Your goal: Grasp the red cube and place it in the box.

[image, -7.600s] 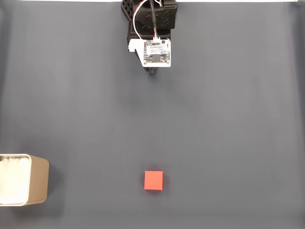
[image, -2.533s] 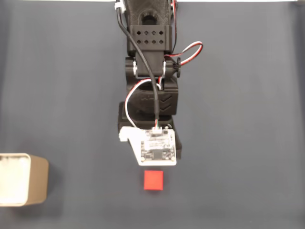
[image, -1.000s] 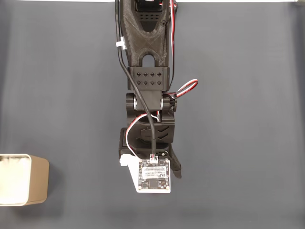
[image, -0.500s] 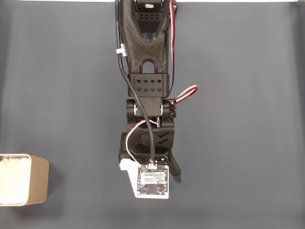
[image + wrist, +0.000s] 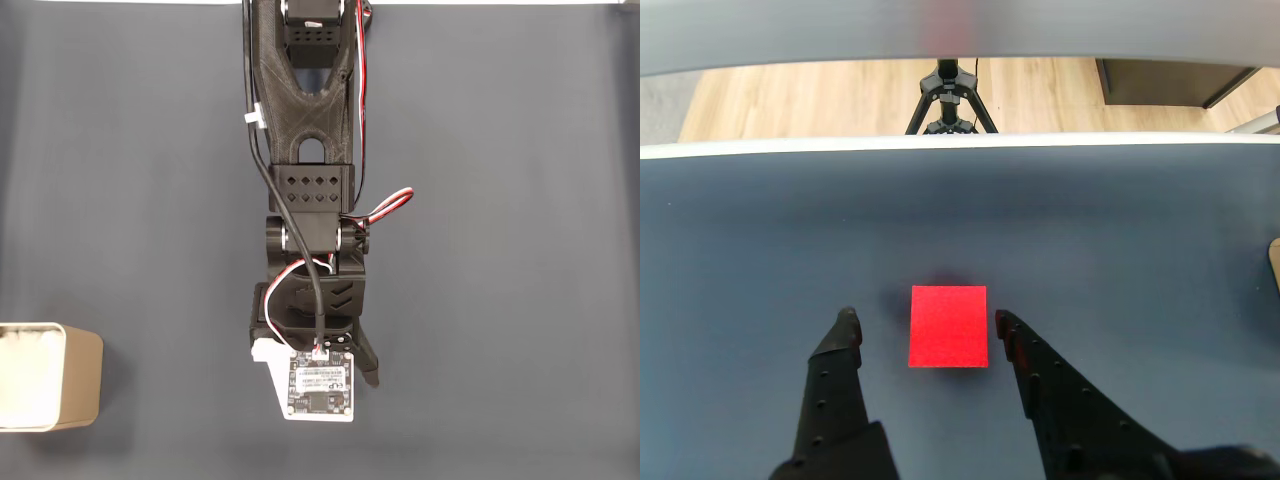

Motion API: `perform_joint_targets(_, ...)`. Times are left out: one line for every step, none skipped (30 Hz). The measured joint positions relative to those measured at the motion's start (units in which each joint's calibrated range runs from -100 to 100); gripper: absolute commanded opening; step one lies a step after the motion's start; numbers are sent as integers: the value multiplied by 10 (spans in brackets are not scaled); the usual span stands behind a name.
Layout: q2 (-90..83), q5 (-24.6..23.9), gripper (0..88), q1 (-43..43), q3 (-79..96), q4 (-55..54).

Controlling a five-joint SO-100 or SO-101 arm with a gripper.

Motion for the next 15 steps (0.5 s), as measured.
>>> perform_joint_targets(0, 0, 293, 0, 0, 0)
perform_joint_targets(0, 0, 286, 0, 0, 0)
perform_joint_targets(0, 0, 276, 0, 0, 0)
perform_joint_targets(0, 0, 269, -1, 0, -2)
perform_joint_targets(0, 0, 262, -1, 0, -2)
perform_joint_targets(0, 0, 255, -1, 0, -2)
perform_joint_targets(0, 0, 248, -1, 0, -2)
perform_joint_targets(0, 1, 239, -1, 0, -2)
perform_joint_targets(0, 2, 229, -1, 0, -2)
perform_joint_targets(0, 4, 218, -1, 0, -2)
perform_joint_targets(0, 5, 208, -1, 0, -2)
perform_joint_targets(0, 6, 197, -1, 0, -2)
perform_joint_targets(0, 7, 184, -1, 0, -2)
perform_joint_targets(0, 8, 174, -1, 0, -2)
perform_joint_targets(0, 9, 163, -1, 0, -2)
